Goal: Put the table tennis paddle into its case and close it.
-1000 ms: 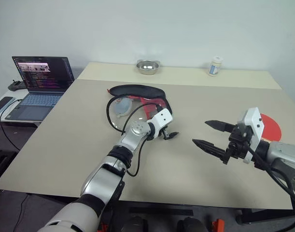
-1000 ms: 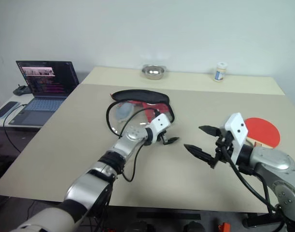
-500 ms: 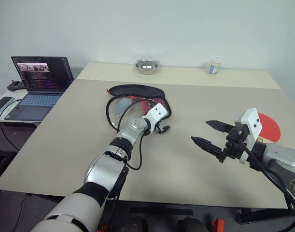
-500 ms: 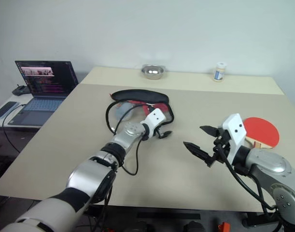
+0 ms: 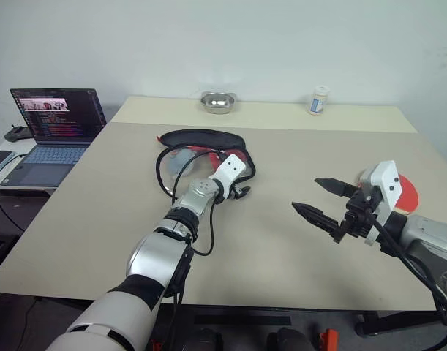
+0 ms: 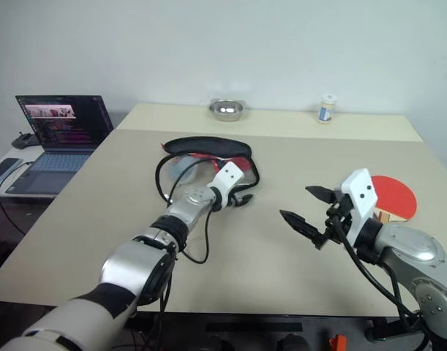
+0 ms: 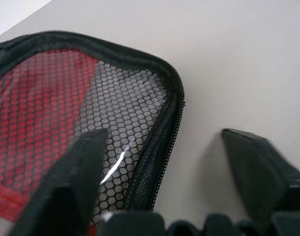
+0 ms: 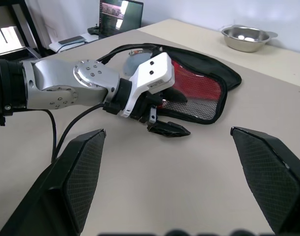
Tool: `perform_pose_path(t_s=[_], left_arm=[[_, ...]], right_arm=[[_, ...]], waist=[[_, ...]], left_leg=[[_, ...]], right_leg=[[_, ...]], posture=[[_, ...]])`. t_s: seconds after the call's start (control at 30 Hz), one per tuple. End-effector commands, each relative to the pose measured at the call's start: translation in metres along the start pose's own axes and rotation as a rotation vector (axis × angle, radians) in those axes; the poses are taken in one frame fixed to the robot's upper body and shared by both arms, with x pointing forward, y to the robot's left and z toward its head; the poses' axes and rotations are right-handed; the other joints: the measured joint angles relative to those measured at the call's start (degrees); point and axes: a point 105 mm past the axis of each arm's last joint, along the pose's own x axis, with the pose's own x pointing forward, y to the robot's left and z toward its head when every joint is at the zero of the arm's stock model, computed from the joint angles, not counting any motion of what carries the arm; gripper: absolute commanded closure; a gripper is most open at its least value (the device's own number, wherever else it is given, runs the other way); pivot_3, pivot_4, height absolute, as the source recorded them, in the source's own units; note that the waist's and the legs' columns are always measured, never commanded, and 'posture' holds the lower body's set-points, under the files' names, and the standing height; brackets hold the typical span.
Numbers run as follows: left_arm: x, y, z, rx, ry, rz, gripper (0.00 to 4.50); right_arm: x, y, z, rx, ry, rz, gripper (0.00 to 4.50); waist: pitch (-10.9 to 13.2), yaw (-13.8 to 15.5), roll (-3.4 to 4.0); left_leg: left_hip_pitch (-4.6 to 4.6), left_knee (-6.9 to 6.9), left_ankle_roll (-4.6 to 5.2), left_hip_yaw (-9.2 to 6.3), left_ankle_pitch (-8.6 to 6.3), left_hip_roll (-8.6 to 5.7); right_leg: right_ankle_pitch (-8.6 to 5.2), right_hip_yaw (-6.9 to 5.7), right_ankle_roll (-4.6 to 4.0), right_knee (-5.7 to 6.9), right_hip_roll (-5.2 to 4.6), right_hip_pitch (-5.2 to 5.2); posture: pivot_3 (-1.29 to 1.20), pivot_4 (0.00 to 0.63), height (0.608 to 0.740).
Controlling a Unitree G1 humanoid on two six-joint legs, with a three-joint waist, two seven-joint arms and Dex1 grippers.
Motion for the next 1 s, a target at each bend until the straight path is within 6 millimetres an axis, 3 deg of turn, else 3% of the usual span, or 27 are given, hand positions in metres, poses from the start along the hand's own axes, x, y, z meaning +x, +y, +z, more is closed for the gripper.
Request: perform_pose_path(t_s=[0.03,0.27,0.57,0.67,0.77,0.9,1.0], left_arm=[[-0.007,0.012,-0.024,-0.026,0.074,0.060,2.00],[-0.009,0.017,-0.030,-0.081,0.078,0.107,4.48],[-0.002,0.007,-0.012,-0.118,0.009,0.082,4.48],[0.007,-0.024,0.008,-0.075,-0.071,-0.081,4.48],[0.008,-0.076,0.021,0.023,-0.145,-0.360,4.48],[-0.007,-0.129,0.022,0.139,-0.209,-0.686,4.48],[-0.021,-0.149,0.015,0.189,-0.221,-0.838,4.48]], right_arm=[[-0.004,-0.005,0.017,-0.038,-0.055,-0.021,0.00],[-0.004,-0.010,0.025,-0.039,-0.074,-0.034,0.00],[-0.008,-0.015,0.025,-0.036,-0.076,-0.060,0.00],[-0.011,-0.018,0.024,-0.036,-0.073,-0.069,0.00],[-0.012,-0.019,0.024,-0.038,-0.071,-0.073,0.00],[-0.014,-0.021,0.023,-0.039,-0.068,-0.075,0.00],[-0.014,-0.020,0.022,-0.038,-0.066,-0.074,0.00]], waist=[[0.0,-0.1,-0.01],[0.0,-0.1,-0.04],[-0.1,-0.1,-0.06],[-0.1,0.1,-0.07],[-0.1,0.9,-0.06],[-0.1,1.7,-0.05],[-0.1,1.6,-0.04]], left_leg=[[0.00,0.00,0.00,0.00,0.00,0.00],[0.05,-0.01,-0.01,0.03,0.01,0.06],[0.05,-0.01,-0.02,0.06,0.01,0.06],[0.03,-0.01,-0.02,0.07,0.01,0.03],[-0.01,-0.02,-0.02,0.06,0.01,-0.04],[-0.16,-0.03,0.01,0.05,-0.02,-0.16],[-0.19,-0.03,0.08,0.06,-0.07,-0.17]], right_leg=[[0.00,0.00,0.00,0.00,0.00,0.00],[0.04,0.02,-0.07,0.01,0.01,0.00],[0.04,0.03,-0.07,0.01,0.00,0.00],[0.04,0.02,-0.07,0.00,-0.01,0.00],[0.04,-0.03,-0.07,-0.03,-0.01,0.00],[0.05,-0.07,-0.08,-0.17,-0.06,0.00],[0.04,-0.03,-0.09,-0.21,-0.29,-0.02]], posture=[[0.00,0.150,0.740],[0.00,0.150,0.740],[0.00,0.150,0.740],[0.00,0.150,0.740],[0.00,0.150,0.740],[0.00,0.150,0.740],[0.00,0.150,0.740]])
